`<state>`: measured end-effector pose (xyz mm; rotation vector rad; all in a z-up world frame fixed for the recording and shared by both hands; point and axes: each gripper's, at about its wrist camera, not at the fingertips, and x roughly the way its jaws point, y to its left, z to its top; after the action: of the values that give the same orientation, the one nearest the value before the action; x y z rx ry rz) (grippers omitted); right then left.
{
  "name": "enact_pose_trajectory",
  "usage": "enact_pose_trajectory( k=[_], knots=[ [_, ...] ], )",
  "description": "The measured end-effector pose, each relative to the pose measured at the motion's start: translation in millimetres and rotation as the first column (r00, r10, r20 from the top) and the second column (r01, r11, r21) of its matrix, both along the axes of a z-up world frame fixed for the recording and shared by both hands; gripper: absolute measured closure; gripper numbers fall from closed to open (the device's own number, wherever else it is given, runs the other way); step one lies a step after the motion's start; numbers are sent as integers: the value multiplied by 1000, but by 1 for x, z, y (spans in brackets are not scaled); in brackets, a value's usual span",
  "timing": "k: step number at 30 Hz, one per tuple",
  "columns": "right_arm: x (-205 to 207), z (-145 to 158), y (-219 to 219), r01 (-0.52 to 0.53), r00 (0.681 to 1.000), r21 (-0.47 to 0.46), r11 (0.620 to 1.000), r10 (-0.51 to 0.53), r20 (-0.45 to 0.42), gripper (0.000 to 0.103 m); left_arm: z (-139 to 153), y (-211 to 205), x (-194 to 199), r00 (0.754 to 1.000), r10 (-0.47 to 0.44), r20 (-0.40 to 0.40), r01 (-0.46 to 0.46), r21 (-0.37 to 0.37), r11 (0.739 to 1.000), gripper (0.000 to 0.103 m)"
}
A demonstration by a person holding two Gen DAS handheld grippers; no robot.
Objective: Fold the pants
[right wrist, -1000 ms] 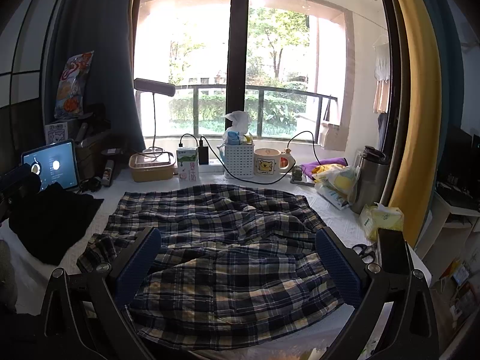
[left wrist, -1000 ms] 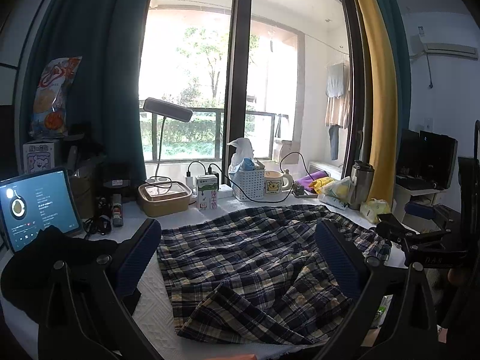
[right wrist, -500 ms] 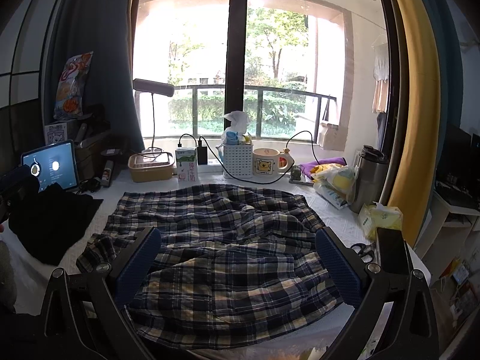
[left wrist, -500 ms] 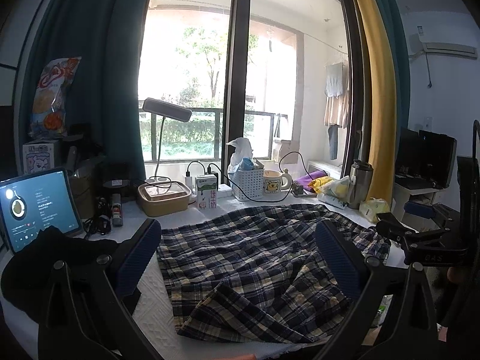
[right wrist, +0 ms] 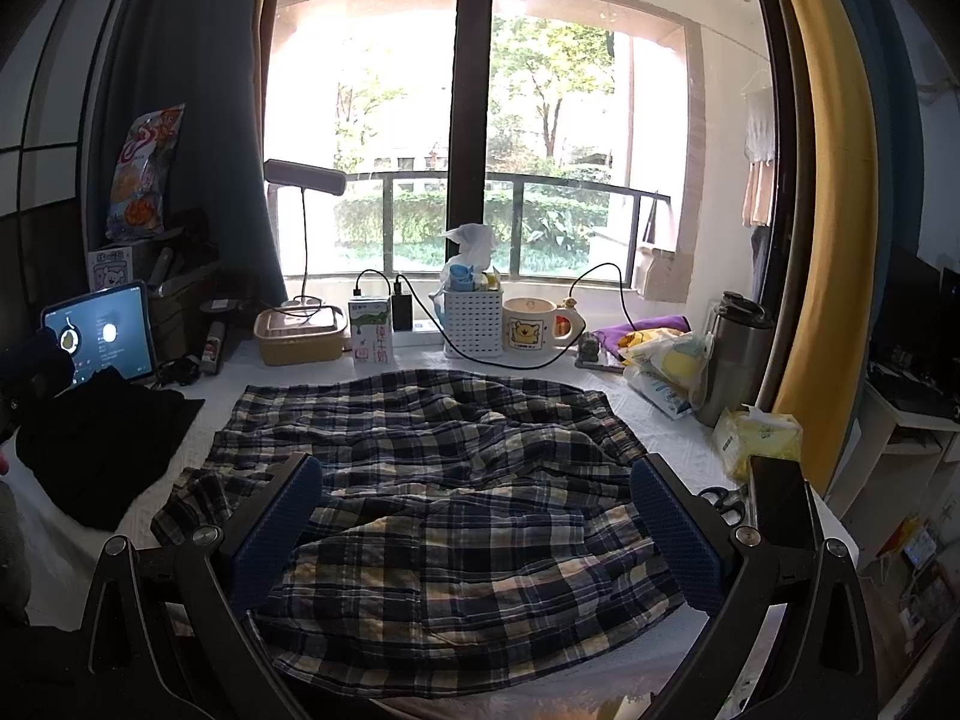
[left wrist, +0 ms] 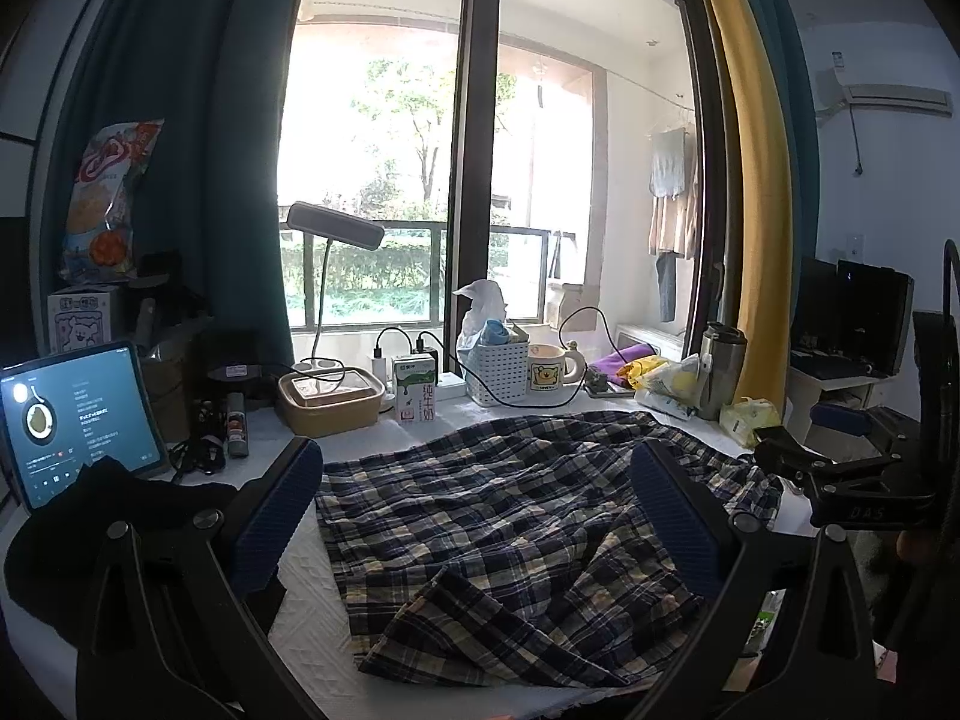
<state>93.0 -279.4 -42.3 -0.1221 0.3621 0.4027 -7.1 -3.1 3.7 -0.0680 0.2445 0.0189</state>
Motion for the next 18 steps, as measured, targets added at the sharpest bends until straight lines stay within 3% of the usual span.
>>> enact_pose_trajectory(
  k=[18],
  knots=[
    [0, 0, 0, 0, 1000, 0, 1000, 0, 0, 0, 1, 3, -1, 1000, 3, 2, -3, 3, 1000, 2]
  ],
)
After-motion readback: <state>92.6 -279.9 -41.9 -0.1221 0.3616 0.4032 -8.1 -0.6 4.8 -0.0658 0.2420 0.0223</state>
